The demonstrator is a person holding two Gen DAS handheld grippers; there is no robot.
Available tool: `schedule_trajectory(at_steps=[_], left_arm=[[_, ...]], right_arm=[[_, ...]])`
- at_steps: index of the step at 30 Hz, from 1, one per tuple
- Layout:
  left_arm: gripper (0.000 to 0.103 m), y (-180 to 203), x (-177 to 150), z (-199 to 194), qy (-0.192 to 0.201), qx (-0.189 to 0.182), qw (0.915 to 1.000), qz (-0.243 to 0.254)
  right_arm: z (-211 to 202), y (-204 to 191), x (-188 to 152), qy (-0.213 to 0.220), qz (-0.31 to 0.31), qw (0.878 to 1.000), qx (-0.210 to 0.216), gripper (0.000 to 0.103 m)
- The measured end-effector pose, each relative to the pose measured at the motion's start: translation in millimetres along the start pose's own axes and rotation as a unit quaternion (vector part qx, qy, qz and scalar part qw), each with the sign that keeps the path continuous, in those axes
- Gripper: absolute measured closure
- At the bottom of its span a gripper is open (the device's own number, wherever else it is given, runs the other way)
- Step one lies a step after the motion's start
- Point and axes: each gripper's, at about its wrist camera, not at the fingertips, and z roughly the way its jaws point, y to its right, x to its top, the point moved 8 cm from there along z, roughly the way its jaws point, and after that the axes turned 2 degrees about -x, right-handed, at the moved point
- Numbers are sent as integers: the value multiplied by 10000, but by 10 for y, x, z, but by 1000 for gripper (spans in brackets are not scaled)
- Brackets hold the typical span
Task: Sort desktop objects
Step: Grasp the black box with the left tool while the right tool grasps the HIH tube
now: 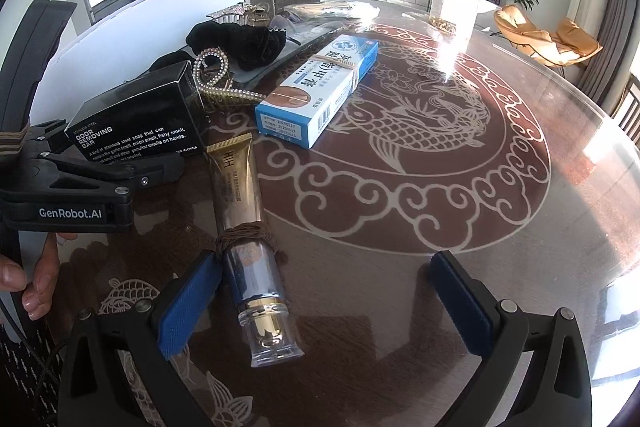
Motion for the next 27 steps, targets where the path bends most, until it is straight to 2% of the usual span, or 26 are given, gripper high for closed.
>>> schedule_trajectory(at_steps=[4, 6, 8, 9, 11, 14, 17, 22, 23, 25, 26, 27], left_arm=[[0, -21, 32, 18, -141, -93, 9997, 148], [18, -57, 13, -72, 119, -75, 9998, 128], [43, -96, -31, -153, 242, -81, 9995, 161], [48, -108, -54, -190, 234, -142, 9995, 132], [65, -135, -115, -264, 234, -286, 9993, 27], [70, -196, -198, -348, 217, -497, 9982, -267], [70, -263, -245, -375, 221, -589, 9968, -502], [70, -303, -274, -423, 272, -680, 9950, -674], [71, -306, -270, -443, 287, -710, 9946, -703], [71, -322, -281, -499, 348, -808, 9931, -774], [71, -325, -283, -534, 389, -892, 9919, -820], [71, -327, -288, -571, 426, -992, 9903, -869]], right_arm=[[0, 2, 2, 0, 1, 10000, 0, 0], [-3, 0, 1, 0, 0, 10000, 0, 0], [2, 1, 4, 1, 0, 10000, 0, 0], [-1, -1, 1, 1, 0, 10000, -1, 0], [1, -1, 1, 1, 0, 10000, 0, 0], [14, -13, 17, -16, -73, 10000, 46, 0], [61, -75, 69, -346, -361, 9985, 244, 0], [93, -216, 153, -443, -753, 9950, 481, 9], [89, -253, 172, -406, -830, 9943, 535, 17], [41, -336, 208, -328, -1002, 9923, 643, 47], [18, -375, 218, -361, -1047, 9915, 689, 73], [16, -386, 219, -438, -1091, 9910, 635, 76]])
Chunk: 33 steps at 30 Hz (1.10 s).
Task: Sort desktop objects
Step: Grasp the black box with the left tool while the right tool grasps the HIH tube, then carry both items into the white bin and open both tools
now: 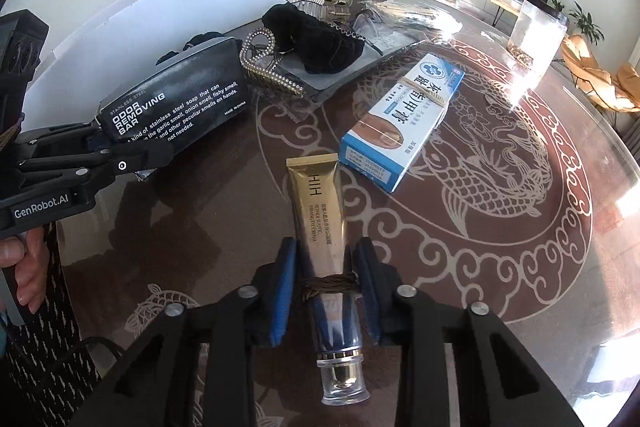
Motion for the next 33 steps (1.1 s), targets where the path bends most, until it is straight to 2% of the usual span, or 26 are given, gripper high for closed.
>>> schedule_trajectory(at_steps=[4, 6, 12, 17, 22, 27, 30, 33], left_arm=[[71, 78, 11, -269, 343, -539, 9979, -125], [71, 111, 7, -421, 522, -649, 9965, -97], [71, 63, 76, -794, 820, -392, 9959, -13], [71, -417, 347, -1212, 1053, -186, 9931, -484], [71, -1328, 628, -1618, 1222, 598, 9860, -969], [71, -2231, 713, -1666, 930, 1260, 9753, -1554], [71, -2520, 708, -1540, 639, 1442, 9724, -1721], [71, -2687, 682, -1359, 311, 1513, 9707, -1842]], right_arm=[[-146, -47, -21, 102, 132, 9997, 182, 76], [-275, -34, -2, 294, 330, 9986, 285, 76], [-486, 59, 213, 676, 750, 9935, 534, 76], [-614, -157, 811, 1023, 424, 9912, 720, 76], [-751, -800, 1700, 1471, -30, 9818, 1205, 76], [-738, -1675, 2616, 1864, -262, 9652, 1817, 76], [-493, -2172, 3012, 1767, -302, 9596, 2169, 76], [-42, -2562, 3218, 1443, -449, 9644, 2171, 76]])
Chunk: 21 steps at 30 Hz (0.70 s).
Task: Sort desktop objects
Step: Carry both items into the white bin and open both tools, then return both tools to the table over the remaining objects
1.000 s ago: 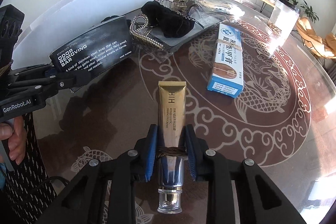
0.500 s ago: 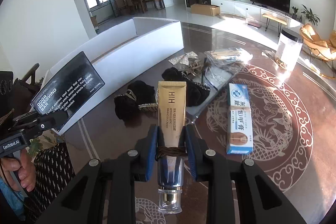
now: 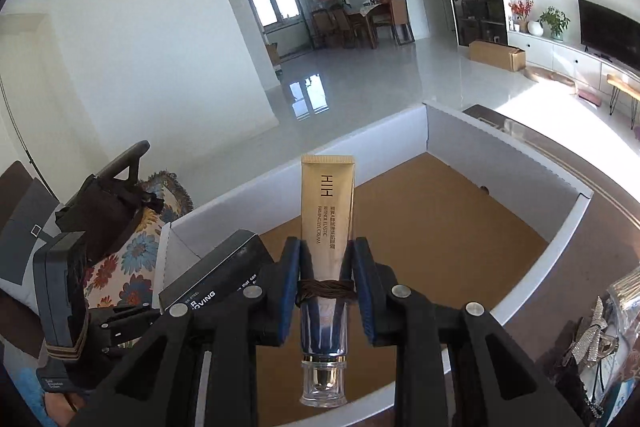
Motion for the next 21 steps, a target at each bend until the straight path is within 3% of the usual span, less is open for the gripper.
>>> schedule_trajectory(at_steps=[5, 6, 7, 8, 9, 10, 16, 21], left_arm=[[66, -73, 19, 215, -289, 348, 9990, 39], [64, -87, 24, 214, -314, 422, 9986, 76], [57, -75, 35, 215, -316, 442, 9985, 108], [45, -64, 55, 212, -280, 458, 9985, 131], [39, -63, 76, 192, -209, 526, 9983, 139], [33, -31, 93, 133, -80, 602, 9981, 138], [32, 296, 24, -220, 440, 225, 9987, 155], [32, 1111, -397, -556, 503, -695, 9935, 751]], right_arm=[[695, 58, -139, -714, 186, 9972, -103, 75], [781, 80, -169, -855, 273, 9959, -89, 70], [842, 129, -215, -977, 361, 9945, -89, 62], [881, 178, -241, -1021, 407, 9939, -126, 34], [873, 190, -232, -967, 404, 9944, -157, 17], [815, 196, -215, -831, 372, 9957, -166, 16], [44, 285, -212, -203, 407, 9990, 38, 16], [-939, 585, -456, 305, 465, 9984, -83, 11]])
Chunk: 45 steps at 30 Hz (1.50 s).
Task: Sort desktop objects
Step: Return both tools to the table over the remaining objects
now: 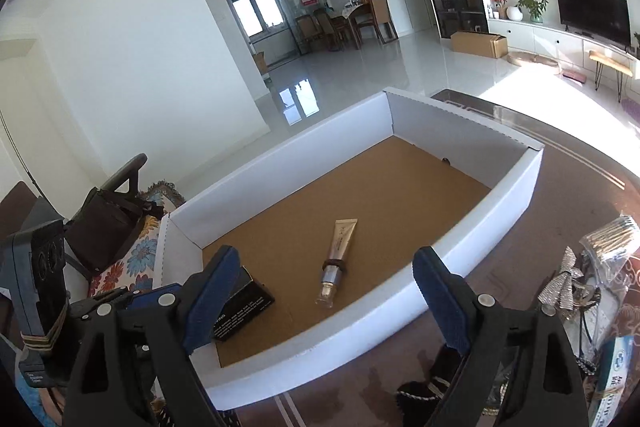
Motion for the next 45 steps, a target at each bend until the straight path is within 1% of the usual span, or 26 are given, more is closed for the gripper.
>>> schedule_trajectory(at_steps=[1, 2, 3, 4, 6, 7, 8, 9, 11, 12, 14, 16, 17, 19, 20, 22, 24, 30, 36, 45], left_arm=[[29, 244, -91, -16, -41, -217, 9996, 151], [23, 460, -186, -13, -106, -422, 9986, 299], [20, 690, -295, 0, -190, -630, 9968, 456], [13, 897, -417, 33, -296, -823, 9943, 604], [12, 1243, -693, 158, -530, -1111, 9888, 848], [12, 1364, -838, 253, -665, -1151, 9864, 965], [12, 1459, -973, 378, -828, -1115, 9845, 1071], [12, 1525, -1104, 510, -999, -1049, 9827, 1154], [12, 1589, -1333, 738, -1228, -829, 9803, 1305], [12, 1583, -1373, 838, -1256, -678, 9801, 1383], [12, 1549, -1407, 980, -1350, -514, 9798, 1382], [12, 1528, -1390, 1010, -1321, -579, 9815, 1263], [12, 1489, -1362, 1057, -1280, -529, 9825, 1247], [12, 1388, -1387, 1108, -1338, -377, 9836, 1147], [12, 1359, -1403, 1137, -1392, -385, 9838, 1059], [12, 1337, -1373, 1141, -1333, -412, 9856, 954], [12, 1316, -1363, 1154, -1310, -417, 9866, 881], [12, 1371, -1348, 1209, -1208, -279, 9874, 986], [12, 1351, -1307, 1219, -1129, -373, 9894, 832], [11, 1344, -1300, 1223, -1094, -379, 9900, 801]], right_arm=[[-193, 112, -77, 75, -2, 9999, -125, 9], [-424, 254, -183, 145, 1, 9994, -320, 4], [-629, 406, -299, 181, 5, 9982, -572, 1], [-811, 568, -447, 181, 13, 9959, -884, 0], [-1106, 920, -849, -48, 62, 9863, -1649, 0], [-1234, 1115, -1113, -261, 120, 9784, -2049, 0], [-1338, 1292, -1391, -492, 197, 9702, -2363, 0], [-1417, 1417, -1664, -698, 294, 9639, -2552, 0], [-1530, 1585, -2121, -972, 523, 9544, -2773, 0], [-1589, 1672, -2322, -1061, 621, 9505, -2854, 0], [-1626, 1717, -2609, -1132, 737, 9459, -2950, 0], [-1610, 1727, -2739, -1063, 747, 9441, -3030, 0], [-1567, 1711, -2766, -1019, 746, 9435, -3065, 0], [-1509, 1712, -2756, -982, 771, 9420, -3117, 0], [-1464, 1713, -2768, -999, 791, 9414, -3123, 0], [-1398, 1735, -2758, -969, 922, 9434, -3036, 0], [-1379, 1731, -2762, -927, 956, 9420, -3081, 0], [-1366, 1725, -2756, -930, 968, 9412, -3102, 0], [-1369, 1721, -2759, -928, 966, 9412, -3102, 0], [-1370, 1719, -2761, -927, 965, 9412, -3103, 0]])
